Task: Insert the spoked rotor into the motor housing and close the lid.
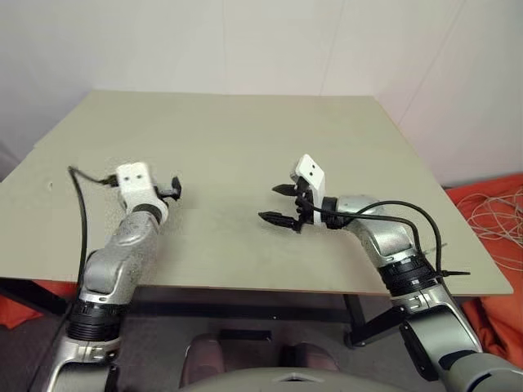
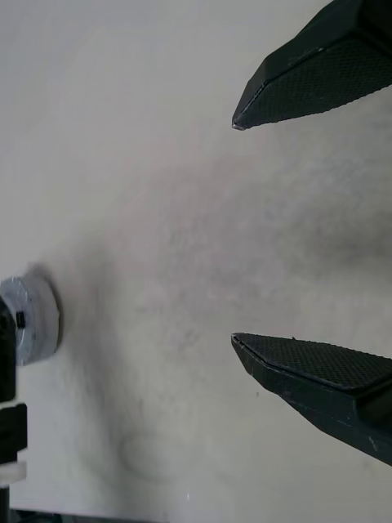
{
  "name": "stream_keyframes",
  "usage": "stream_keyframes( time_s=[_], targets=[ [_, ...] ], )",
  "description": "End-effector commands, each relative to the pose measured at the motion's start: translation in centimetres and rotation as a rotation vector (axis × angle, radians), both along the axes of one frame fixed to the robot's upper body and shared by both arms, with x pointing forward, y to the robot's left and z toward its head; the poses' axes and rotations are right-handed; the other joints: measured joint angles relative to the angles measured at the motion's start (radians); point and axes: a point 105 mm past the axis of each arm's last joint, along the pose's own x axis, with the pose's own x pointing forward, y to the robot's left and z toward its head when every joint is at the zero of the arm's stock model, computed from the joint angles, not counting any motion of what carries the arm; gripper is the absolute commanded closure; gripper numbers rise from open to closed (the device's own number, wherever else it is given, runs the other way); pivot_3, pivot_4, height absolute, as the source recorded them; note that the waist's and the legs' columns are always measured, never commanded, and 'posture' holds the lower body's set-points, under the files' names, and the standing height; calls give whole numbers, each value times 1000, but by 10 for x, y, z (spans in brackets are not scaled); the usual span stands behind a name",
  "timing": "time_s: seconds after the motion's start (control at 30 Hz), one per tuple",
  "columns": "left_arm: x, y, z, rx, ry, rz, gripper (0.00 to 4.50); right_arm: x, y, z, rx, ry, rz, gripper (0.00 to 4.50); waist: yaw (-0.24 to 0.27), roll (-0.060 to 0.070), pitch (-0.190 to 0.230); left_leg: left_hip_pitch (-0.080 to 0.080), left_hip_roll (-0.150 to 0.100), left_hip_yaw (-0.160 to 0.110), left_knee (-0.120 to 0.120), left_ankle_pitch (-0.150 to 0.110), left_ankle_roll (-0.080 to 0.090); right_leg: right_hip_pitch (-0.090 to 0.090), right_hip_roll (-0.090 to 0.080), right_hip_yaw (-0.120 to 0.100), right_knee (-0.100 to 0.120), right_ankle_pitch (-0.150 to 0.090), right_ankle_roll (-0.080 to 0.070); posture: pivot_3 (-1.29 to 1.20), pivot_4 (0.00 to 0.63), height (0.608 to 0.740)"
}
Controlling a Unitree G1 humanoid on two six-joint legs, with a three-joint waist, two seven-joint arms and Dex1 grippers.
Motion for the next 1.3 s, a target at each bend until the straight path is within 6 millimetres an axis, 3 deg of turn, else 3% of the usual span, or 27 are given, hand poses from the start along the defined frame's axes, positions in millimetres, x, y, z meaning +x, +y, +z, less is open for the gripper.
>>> stream_keyframes(
  time_s=[0.03, 0.13, 0.27, 0.47, 0.63, 1.07, 1.3],
  targets=[
    [2, -6, 10, 112, -87, -118, 14, 9, -15, 10, 24, -50, -58, 0, -2, 0, 0, 0, 0, 0, 0, 0, 0, 0, 0, 0, 0, 0, 0, 0, 0, 740],
    [-5, -5, 8, 113, -115, -273, 14, 15, -25, 7, 14, -77, -101, 0, -8, 2, 0, -1, 1, 1, -1, 0, 0, 0, 1, 0, 3, 1, -2, 0, 0, 740],
    [-20, 15, -2, 200, -93, -423, 14, 17, -42, -5, -25, -89, -122, 0, -23, 3, 0, -1, 1, 1, -2, 0, 0, 0, 1, 0, 3, 1, -2, 0, 0, 740],
    [-35, 34, -3, 92, -107, -536, 14, 19, -50, -11, -23, -99, -123, 0, -26, 4, 1, 2, 1, 2, -1, -2, 4, 0, 0, 1, 3, 1, -3, 0, 0, 740],
    [-36, 57, -2, 54, -134, -504, 14, 15, -46, -9, 12, -102, -96, 0, -29, 4, 1, 6, 1, 4, -1, -2, 4, 1, 1, 2, 3, 1, -3, 0, 0, 740],
    [-36, 65, 8, 26, -194, -496, 14, 17, -34, -3, 65, -100, -110, 0, -29, 4, 1, 8, 1, 4, -2, -2, 4, 3, 1, 3, 4, 2, -4, 0, 0, 740],
    [-37, 65, 8, 14, -216, -475, 14, 28, -41, 3, 96, -112, -175, 0, -28, 4, 1, 8, 1, 4, -2, -2, 4, 3, 1, 3, 4, 2, -4, 0, 0, 740]
  ],
)
